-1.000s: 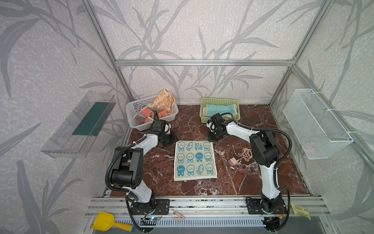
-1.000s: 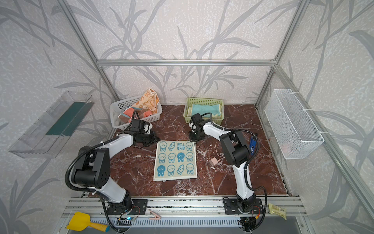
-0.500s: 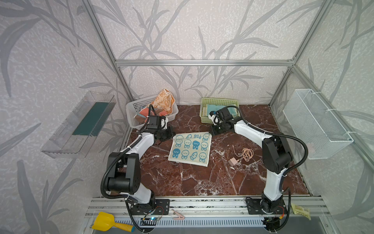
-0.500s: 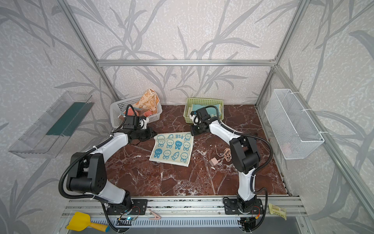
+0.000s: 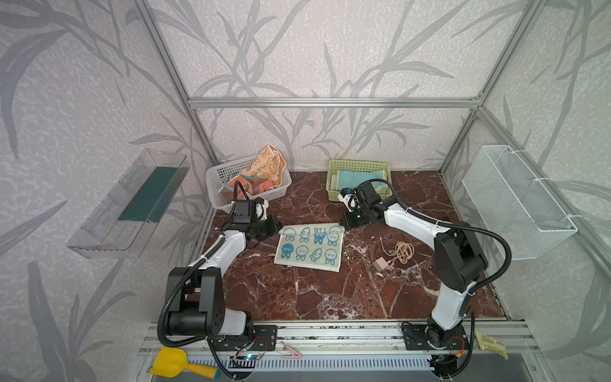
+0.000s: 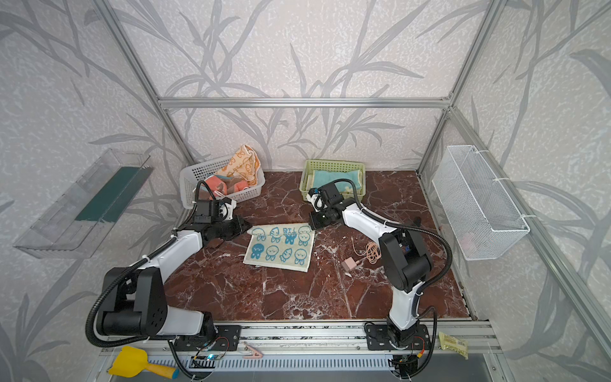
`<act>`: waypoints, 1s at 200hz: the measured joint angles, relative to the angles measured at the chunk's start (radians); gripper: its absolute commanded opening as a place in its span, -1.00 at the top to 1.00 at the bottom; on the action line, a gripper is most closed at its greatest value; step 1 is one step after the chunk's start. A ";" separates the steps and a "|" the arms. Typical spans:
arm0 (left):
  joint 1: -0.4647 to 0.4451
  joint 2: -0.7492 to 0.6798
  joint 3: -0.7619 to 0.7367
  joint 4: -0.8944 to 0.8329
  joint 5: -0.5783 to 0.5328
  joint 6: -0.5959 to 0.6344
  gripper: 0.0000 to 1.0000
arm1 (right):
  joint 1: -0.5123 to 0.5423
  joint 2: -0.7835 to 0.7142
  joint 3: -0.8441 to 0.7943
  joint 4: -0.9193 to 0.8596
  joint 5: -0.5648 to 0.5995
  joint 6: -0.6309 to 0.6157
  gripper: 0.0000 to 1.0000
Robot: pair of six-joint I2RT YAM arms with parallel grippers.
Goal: Fold and stack the towels
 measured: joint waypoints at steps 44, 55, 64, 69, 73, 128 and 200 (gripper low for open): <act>0.042 0.000 0.011 -0.027 0.020 0.003 1.00 | 0.063 -0.063 -0.058 0.014 0.029 0.035 1.00; 0.047 -0.006 -0.002 -0.033 0.020 0.003 1.00 | 0.082 -0.086 -0.101 0.019 0.031 0.051 1.00; 0.047 -0.020 -0.028 -0.035 0.020 0.002 1.00 | 0.098 -0.101 -0.136 0.024 0.034 0.064 1.00; 0.047 -0.032 -0.048 -0.038 0.019 0.000 1.00 | 0.107 -0.107 -0.154 0.029 0.034 0.069 1.00; 0.047 -0.041 -0.065 -0.041 0.019 -0.002 1.00 | 0.113 -0.111 -0.170 0.034 0.035 0.074 1.00; 0.048 -0.106 -0.224 -0.097 -0.010 -0.039 1.00 | 0.143 -0.095 -0.253 0.058 0.026 0.119 1.00; 0.048 -0.149 -0.229 -0.135 -0.087 -0.047 0.59 | 0.164 -0.093 -0.261 0.085 0.015 0.140 0.41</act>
